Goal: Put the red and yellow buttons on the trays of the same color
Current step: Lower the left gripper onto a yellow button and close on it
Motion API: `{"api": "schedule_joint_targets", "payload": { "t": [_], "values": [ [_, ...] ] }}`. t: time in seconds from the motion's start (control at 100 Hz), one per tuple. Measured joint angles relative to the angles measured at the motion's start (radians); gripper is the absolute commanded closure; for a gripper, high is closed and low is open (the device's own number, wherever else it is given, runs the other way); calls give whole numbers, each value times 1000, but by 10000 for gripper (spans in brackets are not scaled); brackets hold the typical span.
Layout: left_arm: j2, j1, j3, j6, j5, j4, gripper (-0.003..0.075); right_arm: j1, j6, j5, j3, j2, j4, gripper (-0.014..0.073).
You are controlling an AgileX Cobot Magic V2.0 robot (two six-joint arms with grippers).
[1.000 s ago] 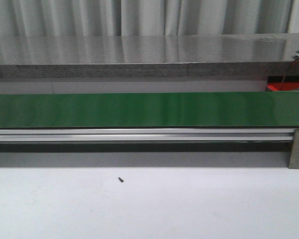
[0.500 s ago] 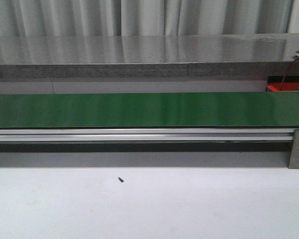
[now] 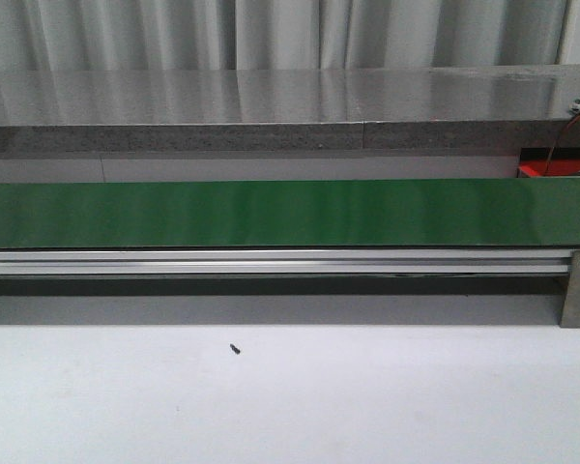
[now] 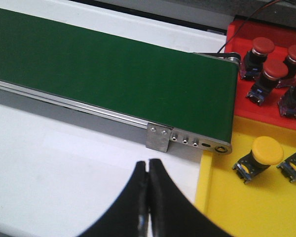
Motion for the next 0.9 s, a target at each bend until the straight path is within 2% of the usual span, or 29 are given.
{"api": "schedule_joint_targets", "payload": {
  "t": [0.13, 0.53, 0.71, 0.9],
  "values": [
    [0, -1, 0, 0, -4, 0, 232, 0, 0, 0, 0, 0, 0, 662],
    [0, -1, 0, 0, -6, 0, 553, 0, 0, 0, 0, 0, 0, 662],
    [-24, -1, 0, 0, 27, 2, 572, 0, 0, 0, 0, 0, 0, 662],
    [-134, -1, 0, 0, 117, 4, 572, 0, 0, 0, 0, 0, 0, 662]
  ]
}}
